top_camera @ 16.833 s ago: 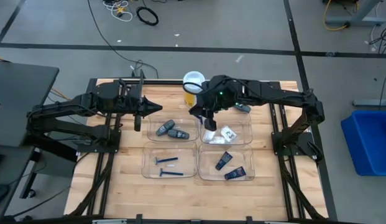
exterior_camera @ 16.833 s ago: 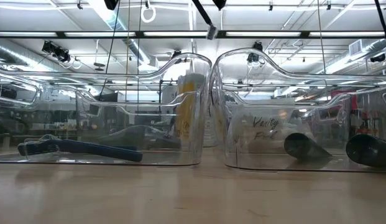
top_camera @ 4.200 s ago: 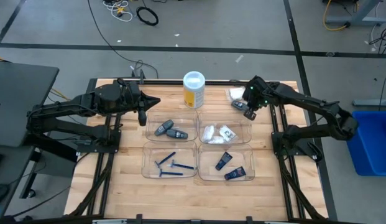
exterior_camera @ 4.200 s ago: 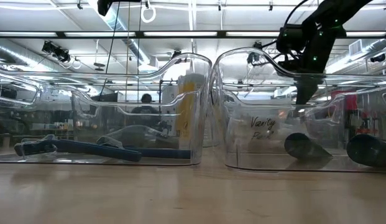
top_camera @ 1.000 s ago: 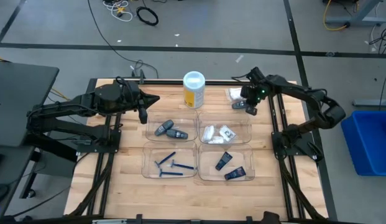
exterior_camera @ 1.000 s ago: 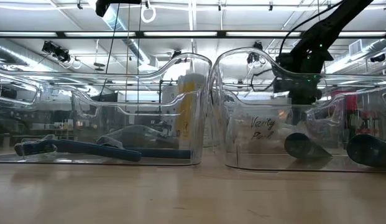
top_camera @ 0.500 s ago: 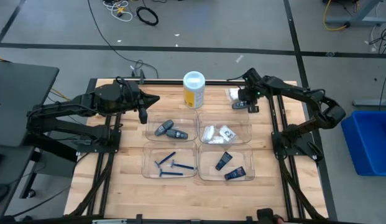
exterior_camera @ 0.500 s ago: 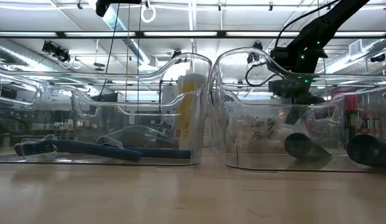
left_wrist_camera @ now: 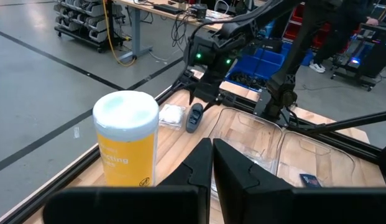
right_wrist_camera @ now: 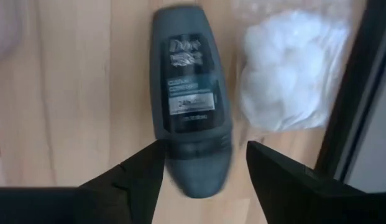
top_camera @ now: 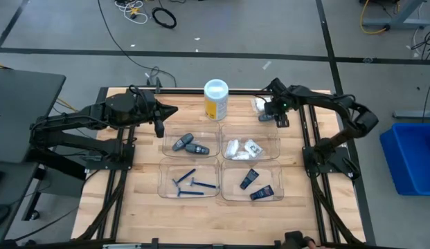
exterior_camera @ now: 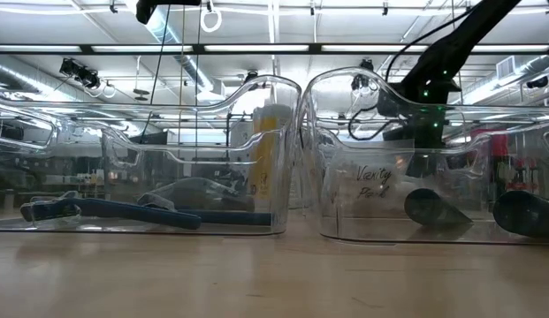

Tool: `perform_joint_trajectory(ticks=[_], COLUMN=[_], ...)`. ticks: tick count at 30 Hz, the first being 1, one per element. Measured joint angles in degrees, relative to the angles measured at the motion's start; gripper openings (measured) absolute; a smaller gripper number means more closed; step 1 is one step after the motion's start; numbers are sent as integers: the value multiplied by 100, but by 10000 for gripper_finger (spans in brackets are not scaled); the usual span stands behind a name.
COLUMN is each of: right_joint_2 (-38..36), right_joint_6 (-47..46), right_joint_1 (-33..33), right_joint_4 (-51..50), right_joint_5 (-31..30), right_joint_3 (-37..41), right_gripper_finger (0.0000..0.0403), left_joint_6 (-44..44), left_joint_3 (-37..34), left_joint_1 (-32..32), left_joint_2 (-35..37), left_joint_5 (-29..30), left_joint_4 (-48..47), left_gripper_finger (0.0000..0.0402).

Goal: Pick & Place Travel size toiletries
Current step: Put the black deodorant into the top left transparent bin

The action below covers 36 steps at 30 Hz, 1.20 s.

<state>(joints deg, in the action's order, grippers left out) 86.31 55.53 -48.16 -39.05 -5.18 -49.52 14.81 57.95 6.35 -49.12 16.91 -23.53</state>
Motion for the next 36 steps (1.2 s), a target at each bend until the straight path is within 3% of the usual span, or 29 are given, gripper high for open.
perform_joint_trajectory(ticks=[19,28,36], right_joint_2=[395,426,644], right_joint_6=[-44,-53,-44], right_joint_1=[35,44,210], right_joint_4=[101,79,95], right_joint_5=[-121,227,-43], right_joint_3=[-17,-6,-17], right_gripper_finger=[228,227,229], left_joint_6=[-42,-44,40], left_joint_3=[0,0,0], left_joint_1=[0,0,0], left_joint_2=[2,0,2], left_joint_5=[0,0,-4], left_joint_4=[-3,-5,-4], left_gripper_finger=[22,22,22])
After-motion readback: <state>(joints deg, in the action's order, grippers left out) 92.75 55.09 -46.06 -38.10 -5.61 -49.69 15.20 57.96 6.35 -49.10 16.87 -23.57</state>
